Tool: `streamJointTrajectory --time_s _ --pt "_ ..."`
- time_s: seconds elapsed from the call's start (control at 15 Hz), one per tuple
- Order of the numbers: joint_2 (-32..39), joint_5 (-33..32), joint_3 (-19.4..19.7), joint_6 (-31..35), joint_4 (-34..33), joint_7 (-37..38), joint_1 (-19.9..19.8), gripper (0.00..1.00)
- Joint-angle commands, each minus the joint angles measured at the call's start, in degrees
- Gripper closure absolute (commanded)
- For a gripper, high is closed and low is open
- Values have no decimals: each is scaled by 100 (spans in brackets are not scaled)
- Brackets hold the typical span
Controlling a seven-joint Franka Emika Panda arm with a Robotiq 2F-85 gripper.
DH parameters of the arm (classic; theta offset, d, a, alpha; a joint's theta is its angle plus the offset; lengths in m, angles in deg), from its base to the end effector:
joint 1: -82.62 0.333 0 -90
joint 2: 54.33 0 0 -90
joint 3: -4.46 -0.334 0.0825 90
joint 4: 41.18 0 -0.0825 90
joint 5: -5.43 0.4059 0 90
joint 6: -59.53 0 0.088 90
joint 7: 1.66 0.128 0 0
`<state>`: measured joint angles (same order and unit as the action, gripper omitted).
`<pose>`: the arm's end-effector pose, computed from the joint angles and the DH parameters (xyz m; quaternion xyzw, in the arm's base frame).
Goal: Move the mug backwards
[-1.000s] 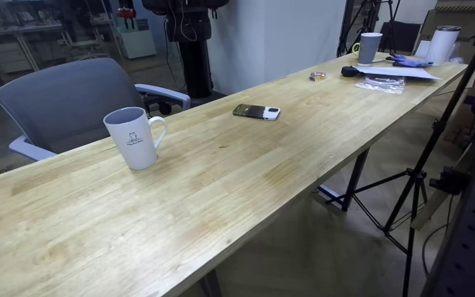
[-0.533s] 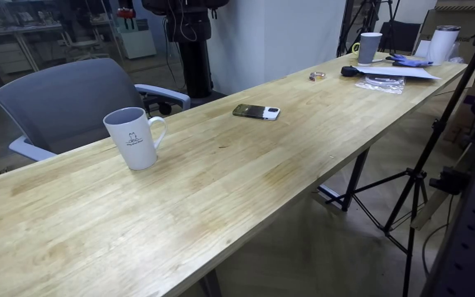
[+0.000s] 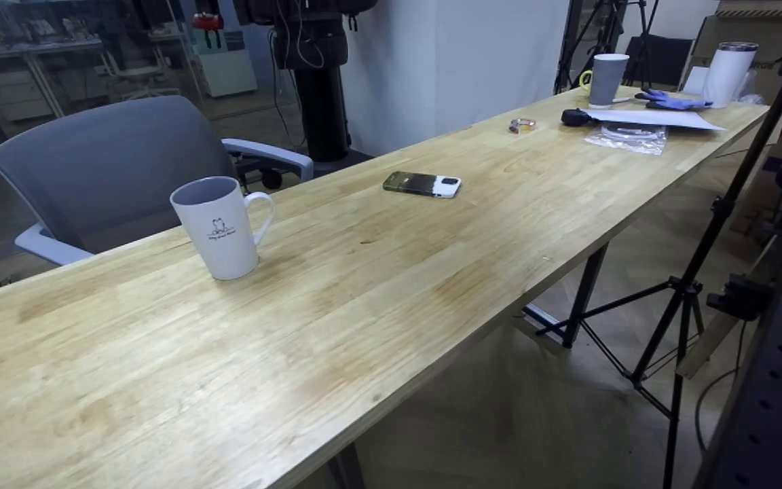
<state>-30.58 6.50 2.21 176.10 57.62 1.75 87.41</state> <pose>0.6658 0.0816 0.3204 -0.9982 -0.0258 0.0533 0.0113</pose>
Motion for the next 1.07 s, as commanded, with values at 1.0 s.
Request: streamJointTrajectory --time_s 1.0 --pt "838 -32 -66 -270 -1213 -188 94 0"
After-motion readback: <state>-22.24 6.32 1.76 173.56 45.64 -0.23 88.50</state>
